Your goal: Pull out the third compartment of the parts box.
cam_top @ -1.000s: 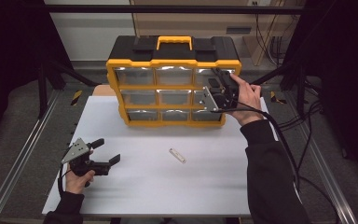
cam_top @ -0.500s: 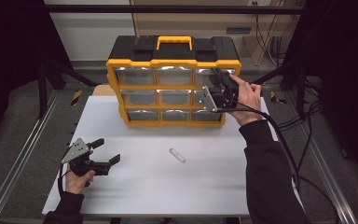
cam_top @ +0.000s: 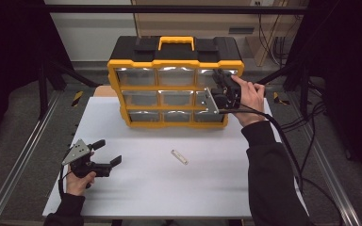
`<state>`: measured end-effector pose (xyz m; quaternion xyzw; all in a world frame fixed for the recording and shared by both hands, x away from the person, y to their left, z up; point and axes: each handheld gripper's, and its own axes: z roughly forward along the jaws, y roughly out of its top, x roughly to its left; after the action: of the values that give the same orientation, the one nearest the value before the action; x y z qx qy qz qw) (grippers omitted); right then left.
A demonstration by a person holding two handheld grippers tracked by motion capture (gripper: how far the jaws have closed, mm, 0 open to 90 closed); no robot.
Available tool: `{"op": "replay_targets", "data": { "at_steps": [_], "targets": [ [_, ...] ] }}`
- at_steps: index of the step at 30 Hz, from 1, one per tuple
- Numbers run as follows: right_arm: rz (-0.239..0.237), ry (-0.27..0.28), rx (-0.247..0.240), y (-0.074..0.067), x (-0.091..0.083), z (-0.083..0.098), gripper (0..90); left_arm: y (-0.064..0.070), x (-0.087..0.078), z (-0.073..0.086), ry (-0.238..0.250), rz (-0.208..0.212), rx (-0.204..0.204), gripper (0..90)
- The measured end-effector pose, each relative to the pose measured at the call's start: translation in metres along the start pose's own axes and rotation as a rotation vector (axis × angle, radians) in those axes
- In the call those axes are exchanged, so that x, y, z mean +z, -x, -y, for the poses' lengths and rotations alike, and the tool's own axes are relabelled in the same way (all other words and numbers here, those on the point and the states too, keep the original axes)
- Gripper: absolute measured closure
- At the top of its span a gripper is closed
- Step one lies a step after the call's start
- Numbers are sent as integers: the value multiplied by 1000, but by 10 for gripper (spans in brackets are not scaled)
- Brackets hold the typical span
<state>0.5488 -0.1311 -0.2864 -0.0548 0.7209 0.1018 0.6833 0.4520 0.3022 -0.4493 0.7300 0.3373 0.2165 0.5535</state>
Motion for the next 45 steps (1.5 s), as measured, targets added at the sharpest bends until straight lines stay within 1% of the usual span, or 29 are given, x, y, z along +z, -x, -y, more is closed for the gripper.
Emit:
{"op": "replay_targets", "data": {
  "at_steps": [6, 7, 15, 25, 45],
  "targets": [
    [5, 1, -23, 0, 0, 0, 782, 0, 0, 0, 0, 0, 1, 34],
    [6, 0, -20, -1, 0, 0, 783, 0, 0, 0, 0, -1, 0, 34],
    [-1, 8, -49, 1, -4, -1, 787, 0, 0, 0, 0, -1, 2, 35],
    [-11, 10, -57, 2, -10, -1, 787, 0, 0, 0, -1, -1, 1, 35],
    [-10, 25, -73, 0, -25, -2, 787, 1, 1, 0, -4, -1, 3, 35]
  ]
}}
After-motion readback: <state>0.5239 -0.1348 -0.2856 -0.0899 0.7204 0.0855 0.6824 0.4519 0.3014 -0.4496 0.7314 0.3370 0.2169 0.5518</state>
